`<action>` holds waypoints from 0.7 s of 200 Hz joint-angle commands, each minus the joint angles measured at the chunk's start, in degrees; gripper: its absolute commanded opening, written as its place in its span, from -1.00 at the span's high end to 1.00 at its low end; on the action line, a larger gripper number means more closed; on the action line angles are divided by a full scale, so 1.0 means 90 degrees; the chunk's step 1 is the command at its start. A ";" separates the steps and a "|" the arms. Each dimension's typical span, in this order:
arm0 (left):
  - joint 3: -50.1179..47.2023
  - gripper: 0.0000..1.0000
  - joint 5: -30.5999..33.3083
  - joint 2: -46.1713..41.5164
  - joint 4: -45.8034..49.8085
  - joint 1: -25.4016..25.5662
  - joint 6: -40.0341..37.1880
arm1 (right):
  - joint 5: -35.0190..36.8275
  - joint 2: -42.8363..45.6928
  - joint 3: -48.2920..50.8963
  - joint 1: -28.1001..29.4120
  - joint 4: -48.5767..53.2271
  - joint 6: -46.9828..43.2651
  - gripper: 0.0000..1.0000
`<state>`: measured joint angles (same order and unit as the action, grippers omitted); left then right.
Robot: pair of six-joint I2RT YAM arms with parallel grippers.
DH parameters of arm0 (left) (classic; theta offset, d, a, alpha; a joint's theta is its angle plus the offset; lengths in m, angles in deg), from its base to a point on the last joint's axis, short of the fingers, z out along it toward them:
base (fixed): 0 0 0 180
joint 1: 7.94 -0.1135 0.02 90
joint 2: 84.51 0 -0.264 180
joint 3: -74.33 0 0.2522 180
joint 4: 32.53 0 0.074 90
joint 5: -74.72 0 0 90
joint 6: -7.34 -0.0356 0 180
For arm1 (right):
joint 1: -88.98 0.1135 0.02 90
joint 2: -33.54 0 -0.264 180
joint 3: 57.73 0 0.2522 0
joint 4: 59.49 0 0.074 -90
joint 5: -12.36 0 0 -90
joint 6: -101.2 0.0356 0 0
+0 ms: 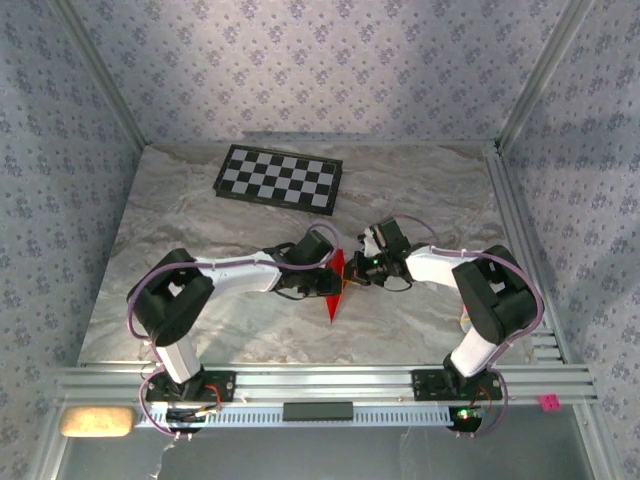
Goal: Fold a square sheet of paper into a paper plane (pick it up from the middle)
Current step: Move a paper plane to the center of the table.
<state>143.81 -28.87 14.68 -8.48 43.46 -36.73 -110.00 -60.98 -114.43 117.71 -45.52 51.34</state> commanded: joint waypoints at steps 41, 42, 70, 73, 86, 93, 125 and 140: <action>0.0207 0.63 0.0220 0.0130 0.0284 0.0063 -0.0115 | -0.0062 -0.0054 0.0076 -0.0057 0.0023 0.0079 0.98; 0.0206 0.63 0.0220 0.0135 0.0284 0.0062 -0.0114 | -0.0064 -0.0049 0.0075 -0.0057 0.0020 0.0075 0.98; 0.0241 0.60 0.0243 0.0178 0.0276 0.0080 -0.0125 | -0.0059 -0.0062 0.0080 -0.0053 0.0026 0.0077 0.98; 0.0247 0.60 0.0249 0.0186 0.0269 0.0085 -0.0123 | -0.0058 -0.0061 0.0083 -0.0056 0.0021 0.0072 0.98; 0.0278 0.59 0.0222 0.0223 0.0279 0.0089 -0.0133 | -0.0065 -0.0072 0.0081 -0.0049 0.0021 0.0072 0.98; 0.0288 0.57 0.0214 0.0246 0.0283 0.0090 -0.0141 | -0.0064 -0.0069 0.0087 -0.0048 0.0016 0.0071 0.98; 0.0304 0.53 0.0172 0.0296 0.0220 0.0105 -0.0125 | -0.0048 -0.0057 0.0090 -0.0051 0.0006 0.0083 0.97; 0.0319 0.54 0.0162 0.0327 0.0215 0.0108 -0.0132 | -0.0029 -0.0049 0.0106 -0.0051 0.0003 0.0088 0.97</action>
<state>144.84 -27.64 16.87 -6.93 43.94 -37.23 -110.00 -60.98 -114.36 117.49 -45.54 51.34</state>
